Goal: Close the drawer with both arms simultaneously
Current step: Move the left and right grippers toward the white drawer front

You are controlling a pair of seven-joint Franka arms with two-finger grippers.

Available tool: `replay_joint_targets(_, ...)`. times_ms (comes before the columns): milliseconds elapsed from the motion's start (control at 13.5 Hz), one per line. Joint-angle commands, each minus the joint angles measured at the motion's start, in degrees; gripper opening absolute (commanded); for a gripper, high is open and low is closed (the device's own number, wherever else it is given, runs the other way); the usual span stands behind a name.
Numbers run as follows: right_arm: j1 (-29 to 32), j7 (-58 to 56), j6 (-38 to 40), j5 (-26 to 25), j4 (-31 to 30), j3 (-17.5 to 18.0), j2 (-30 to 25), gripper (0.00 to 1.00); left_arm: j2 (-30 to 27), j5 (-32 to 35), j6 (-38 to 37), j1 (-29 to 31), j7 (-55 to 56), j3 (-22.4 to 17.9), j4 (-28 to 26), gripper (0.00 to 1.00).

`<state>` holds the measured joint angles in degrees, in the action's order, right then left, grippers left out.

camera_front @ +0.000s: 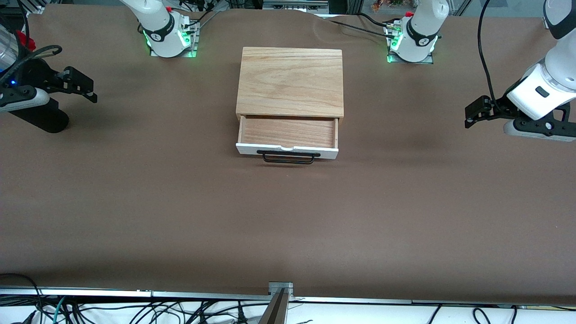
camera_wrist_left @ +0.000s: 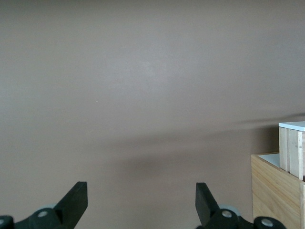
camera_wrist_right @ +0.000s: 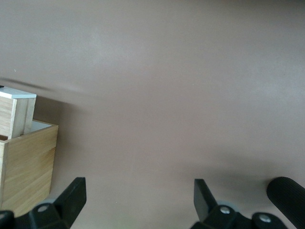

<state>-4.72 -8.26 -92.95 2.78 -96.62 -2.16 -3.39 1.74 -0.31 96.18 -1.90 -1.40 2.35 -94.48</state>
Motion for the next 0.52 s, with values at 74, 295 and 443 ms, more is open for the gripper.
replay_joint_targets(74,-1.60,0.52,-0.83,1.69,1.34,0.31,2.85,1.00,-0.16,-0.21,-0.91,-0.38,-0.97,0.29,0.26,1.00)
replay_joint_targets(295,-3.36,1.57,-0.92,10.28,7.03,0.40,12.05,1.00,1.15,-7.51,-1.26,-0.82,-1.68,2.39,-0.53,1.00)
replay_joint_targets(443,-5.12,5.95,-2.32,13.46,11.52,0.40,18.21,1.00,3.26,-8.21,-0.82,-1.17,-1.50,5.90,-0.62,1.00)
